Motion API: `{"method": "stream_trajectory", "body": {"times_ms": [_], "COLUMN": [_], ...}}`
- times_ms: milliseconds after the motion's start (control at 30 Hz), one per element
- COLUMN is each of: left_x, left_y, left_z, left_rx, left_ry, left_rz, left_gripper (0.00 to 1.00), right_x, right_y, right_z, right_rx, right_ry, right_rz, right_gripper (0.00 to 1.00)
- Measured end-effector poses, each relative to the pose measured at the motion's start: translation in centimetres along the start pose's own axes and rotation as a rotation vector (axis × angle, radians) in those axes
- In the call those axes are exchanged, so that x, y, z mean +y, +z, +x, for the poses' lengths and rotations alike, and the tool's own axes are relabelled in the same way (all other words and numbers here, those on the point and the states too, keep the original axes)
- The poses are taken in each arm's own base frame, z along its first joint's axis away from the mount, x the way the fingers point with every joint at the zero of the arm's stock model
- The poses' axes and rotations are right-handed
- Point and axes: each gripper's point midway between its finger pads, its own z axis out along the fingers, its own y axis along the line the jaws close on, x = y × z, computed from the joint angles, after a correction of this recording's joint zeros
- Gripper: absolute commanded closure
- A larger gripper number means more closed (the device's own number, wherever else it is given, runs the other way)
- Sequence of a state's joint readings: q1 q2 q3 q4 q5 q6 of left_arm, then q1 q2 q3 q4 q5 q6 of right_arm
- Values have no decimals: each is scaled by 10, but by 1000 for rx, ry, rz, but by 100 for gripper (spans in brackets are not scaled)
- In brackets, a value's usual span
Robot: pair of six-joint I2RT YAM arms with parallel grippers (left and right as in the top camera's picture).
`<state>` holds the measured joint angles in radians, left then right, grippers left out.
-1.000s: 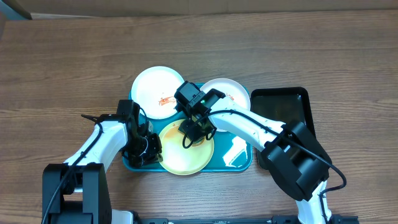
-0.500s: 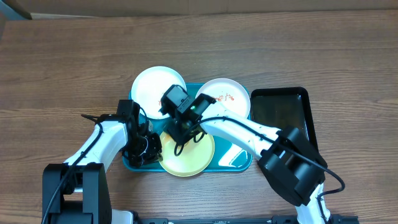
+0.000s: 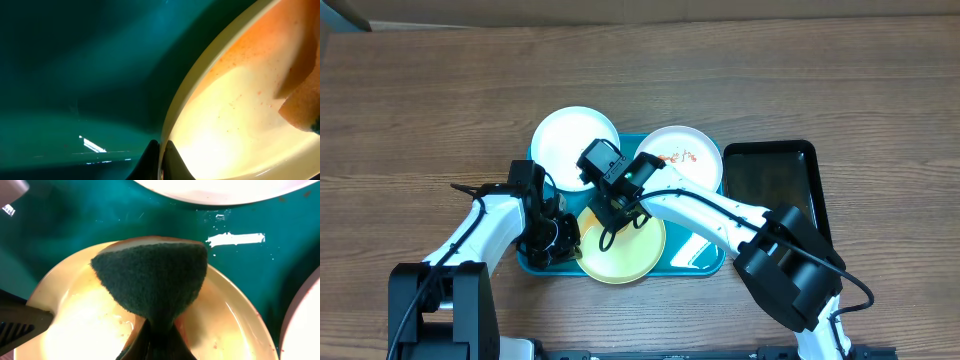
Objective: Clean dirty plates on tray and stack at the side
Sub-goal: 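Scrub the yellow plate surface with the sponge in the right gripper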
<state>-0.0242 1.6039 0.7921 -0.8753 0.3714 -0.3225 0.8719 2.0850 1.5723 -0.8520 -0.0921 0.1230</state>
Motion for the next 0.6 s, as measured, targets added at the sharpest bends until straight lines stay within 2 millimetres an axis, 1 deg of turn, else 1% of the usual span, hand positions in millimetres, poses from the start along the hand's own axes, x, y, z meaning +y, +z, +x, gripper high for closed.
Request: {"method": "stream_trajectory", "body": {"times_ms": [167,367,500,600], "left_x": [0,0,0,0], "left_y": [0,0,0,0], "left_z": [0,0,0,0], "left_rx": [0,0,0,0], "left_ry": [0,0,0,0], "left_rz": [0,0,0,0], "left_gripper": [96,96,96,96], "right_x": [2,2,2,1], "right_y": [0,0,0,4], "right_z": [3,11,12,15], "right_rx": [13,48,51,63], "right_ry": [-20,-41,-62,-73], "right_rz": [-15,-16,-15,-13], "right_gripper": [96,96,96,96]}}
